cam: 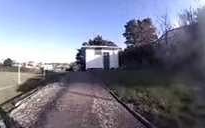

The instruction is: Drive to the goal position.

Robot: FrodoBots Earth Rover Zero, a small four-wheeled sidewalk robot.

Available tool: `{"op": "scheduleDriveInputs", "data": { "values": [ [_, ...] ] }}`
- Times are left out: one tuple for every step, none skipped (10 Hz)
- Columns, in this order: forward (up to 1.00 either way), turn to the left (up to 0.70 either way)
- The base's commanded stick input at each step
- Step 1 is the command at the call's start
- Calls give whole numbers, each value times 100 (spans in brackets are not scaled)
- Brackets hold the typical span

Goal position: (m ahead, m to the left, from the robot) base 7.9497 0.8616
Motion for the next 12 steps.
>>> {"op": "scheduleDriveInputs", "data": {
  "values": [
    [50, 3],
    [50, 3],
    [50, 3],
    [50, 3],
    [50, 3],
    [50, 3],
    [50, 3],
    [50, 3],
    [50, 3],
    [50, 3],
    [50, 3],
    [50, 3]
  ]
}}
